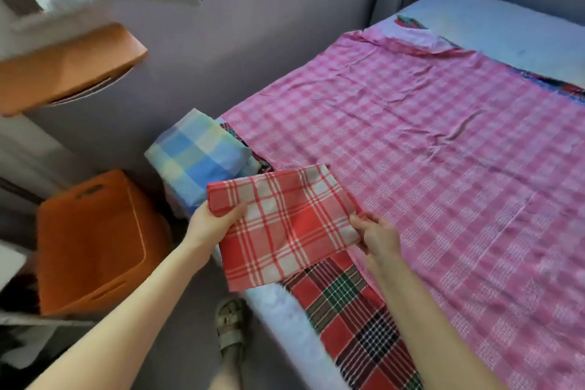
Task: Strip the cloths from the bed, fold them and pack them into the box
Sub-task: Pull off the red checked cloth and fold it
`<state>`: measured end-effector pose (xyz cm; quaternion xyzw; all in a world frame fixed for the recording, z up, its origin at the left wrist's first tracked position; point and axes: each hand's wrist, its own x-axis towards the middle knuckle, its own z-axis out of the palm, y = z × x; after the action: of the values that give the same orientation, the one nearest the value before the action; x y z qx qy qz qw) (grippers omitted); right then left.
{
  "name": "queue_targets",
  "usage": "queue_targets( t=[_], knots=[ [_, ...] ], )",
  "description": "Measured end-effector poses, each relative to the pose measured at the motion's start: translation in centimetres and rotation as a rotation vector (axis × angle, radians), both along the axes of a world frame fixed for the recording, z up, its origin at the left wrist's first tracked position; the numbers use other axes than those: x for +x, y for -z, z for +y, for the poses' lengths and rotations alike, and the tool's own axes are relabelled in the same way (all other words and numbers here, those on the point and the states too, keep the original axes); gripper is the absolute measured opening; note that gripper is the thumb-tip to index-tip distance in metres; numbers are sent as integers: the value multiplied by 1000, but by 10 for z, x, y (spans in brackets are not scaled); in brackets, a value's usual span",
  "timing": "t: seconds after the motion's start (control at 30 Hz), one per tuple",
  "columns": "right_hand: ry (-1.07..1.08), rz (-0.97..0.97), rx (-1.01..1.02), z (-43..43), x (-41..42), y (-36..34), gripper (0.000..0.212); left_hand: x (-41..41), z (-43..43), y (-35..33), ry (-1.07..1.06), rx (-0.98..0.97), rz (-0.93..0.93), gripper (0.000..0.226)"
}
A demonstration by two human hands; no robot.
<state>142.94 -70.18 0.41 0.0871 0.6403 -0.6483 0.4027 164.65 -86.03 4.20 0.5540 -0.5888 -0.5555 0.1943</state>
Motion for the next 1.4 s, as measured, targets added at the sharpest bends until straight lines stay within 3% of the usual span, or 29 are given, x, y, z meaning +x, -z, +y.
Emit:
queue_targets(
  t=[0.23,0.47,0.6,0.67,0.7,0.77,0.8,0.9,1.0,1.17,1.27,1.4],
  knots=[
    [-124,234,-4,-204,48,-27,22,66,-189,4,-62,147,138,56],
    [-199,293,121,-384,73,-2,22,99,-368,25,-72,310,66,40],
    [-243,342,162,-452,74,11,25,111,-427,49,-89,425,-24,33],
    [-320,363,156,-473,71,21,23,114,-439,56,-35,388,-157,26],
    [-379,376,176,-483,69,30,23,115,-444,62,56,282,-325,26],
    [-582,441,303,-494,66,46,26,113,-444,67,213,-74,-730,28],
    [-705,514,411,-502,63,57,27,107,-450,71,231,-246,-827,29],
    [-769,650,599,-513,55,73,26,69,-460,71,237,-476,-750,27],
    [-666,694,687,-503,38,77,31,18,-470,70,258,-472,-555,16],
    [-882,740,881,-470,-8,107,43,-71,-498,96,229,-265,-435,18],
    [-949,732,1029,-462,-32,131,66,-123,-520,123,277,-211,-505,20],
    [-1088,740,1286,-452,-65,155,96,-168,-554,164,420,-228,-750,17]
  ],
)
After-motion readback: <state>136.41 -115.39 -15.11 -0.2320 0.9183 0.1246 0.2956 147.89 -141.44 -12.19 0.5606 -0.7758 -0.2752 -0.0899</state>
